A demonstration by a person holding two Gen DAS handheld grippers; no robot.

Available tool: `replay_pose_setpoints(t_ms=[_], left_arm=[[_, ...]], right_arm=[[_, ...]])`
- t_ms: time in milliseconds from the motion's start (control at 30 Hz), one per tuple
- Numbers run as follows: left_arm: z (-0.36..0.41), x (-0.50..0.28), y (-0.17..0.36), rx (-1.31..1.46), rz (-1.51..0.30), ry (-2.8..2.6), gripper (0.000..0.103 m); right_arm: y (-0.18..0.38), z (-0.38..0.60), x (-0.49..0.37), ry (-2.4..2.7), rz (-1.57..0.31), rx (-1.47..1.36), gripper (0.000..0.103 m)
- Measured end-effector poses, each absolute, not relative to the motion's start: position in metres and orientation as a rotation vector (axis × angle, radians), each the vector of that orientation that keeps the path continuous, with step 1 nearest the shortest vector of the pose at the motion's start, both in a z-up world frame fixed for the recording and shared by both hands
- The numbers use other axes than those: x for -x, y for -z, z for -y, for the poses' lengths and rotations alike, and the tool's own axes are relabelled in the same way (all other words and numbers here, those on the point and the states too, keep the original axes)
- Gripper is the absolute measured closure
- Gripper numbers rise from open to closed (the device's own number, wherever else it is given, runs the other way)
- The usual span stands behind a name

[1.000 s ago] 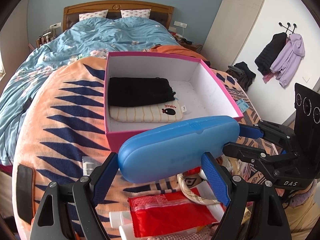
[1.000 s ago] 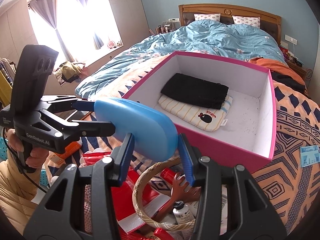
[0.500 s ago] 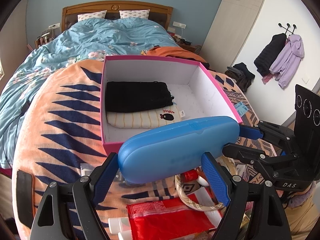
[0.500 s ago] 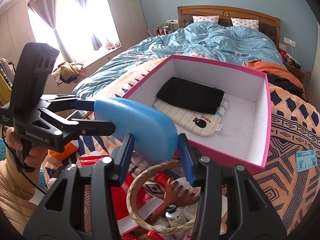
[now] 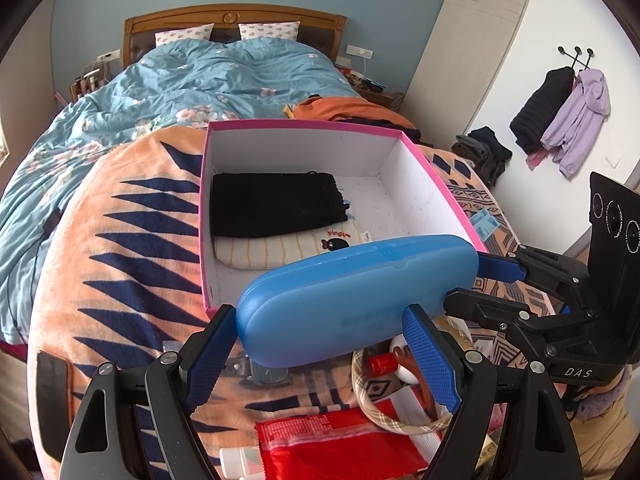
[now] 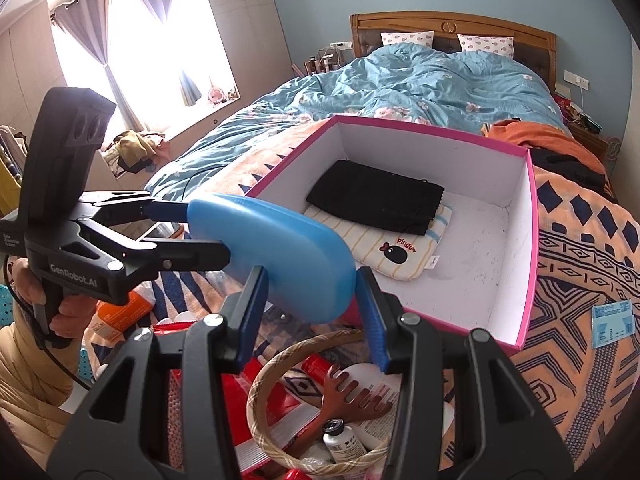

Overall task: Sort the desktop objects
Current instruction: 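Lift the blue glasses case with the right gripper toward the shoebox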

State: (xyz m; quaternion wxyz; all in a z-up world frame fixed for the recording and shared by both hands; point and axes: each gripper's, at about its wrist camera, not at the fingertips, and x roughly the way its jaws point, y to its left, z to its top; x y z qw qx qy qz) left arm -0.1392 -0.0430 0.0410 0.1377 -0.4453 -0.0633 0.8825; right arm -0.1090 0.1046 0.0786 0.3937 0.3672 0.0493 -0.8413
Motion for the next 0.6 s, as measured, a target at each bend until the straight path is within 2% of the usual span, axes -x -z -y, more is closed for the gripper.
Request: replay_pose_setpoints(t_ms=[600], left_arm=[[0.042, 0.155, -0.044, 1.285, 0.182, -2.562, 0.018]], right_arm=[[-0.083, -0.103, 0.119, 2.134, -0.109, -0.938, 0.055]])
